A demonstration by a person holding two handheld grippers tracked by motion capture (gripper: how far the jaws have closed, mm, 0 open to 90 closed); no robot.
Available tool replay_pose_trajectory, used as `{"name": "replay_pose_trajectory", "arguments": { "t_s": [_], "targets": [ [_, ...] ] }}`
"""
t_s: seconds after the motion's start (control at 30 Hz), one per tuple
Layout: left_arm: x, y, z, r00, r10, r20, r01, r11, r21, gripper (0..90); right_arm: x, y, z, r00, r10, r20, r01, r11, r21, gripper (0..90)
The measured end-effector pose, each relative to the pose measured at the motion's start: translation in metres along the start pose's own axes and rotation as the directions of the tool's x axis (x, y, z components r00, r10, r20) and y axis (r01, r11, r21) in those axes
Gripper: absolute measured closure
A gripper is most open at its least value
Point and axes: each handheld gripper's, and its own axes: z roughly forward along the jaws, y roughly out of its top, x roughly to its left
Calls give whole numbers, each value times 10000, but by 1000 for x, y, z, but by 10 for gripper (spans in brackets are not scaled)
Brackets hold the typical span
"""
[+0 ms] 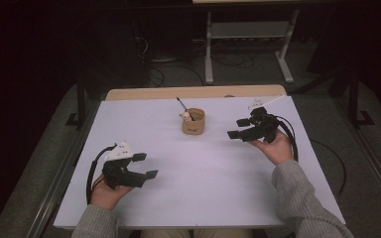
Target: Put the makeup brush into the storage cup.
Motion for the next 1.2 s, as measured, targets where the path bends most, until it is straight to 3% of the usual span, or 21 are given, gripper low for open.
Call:
{"name": "replay_pose_trajectory", "arguments": {
  "t_s": [0.47,0.6,0.83,1.2],
  "targets": [
    [2,-1,1,9997,190,-147,-187,9996,217,235,6,-18,-5,9997,184,-190,-185,9998,-28,292],
    [1,-1,2,9999,-21,-160,24,9998,187,233,9,-23,-5,9996,174,-228,-175,9998,-28,289],
    [2,-1,2,9997,-90,-211,93,9999,129,222,15,-28,-8,9999,11,-167,-12,10000,-41,282],
    [4,-3,3,9991,-216,-354,218,9998,49,213,18,-43,-14,9998,150,-116,-152,9998,-152,275]
  ]
}}
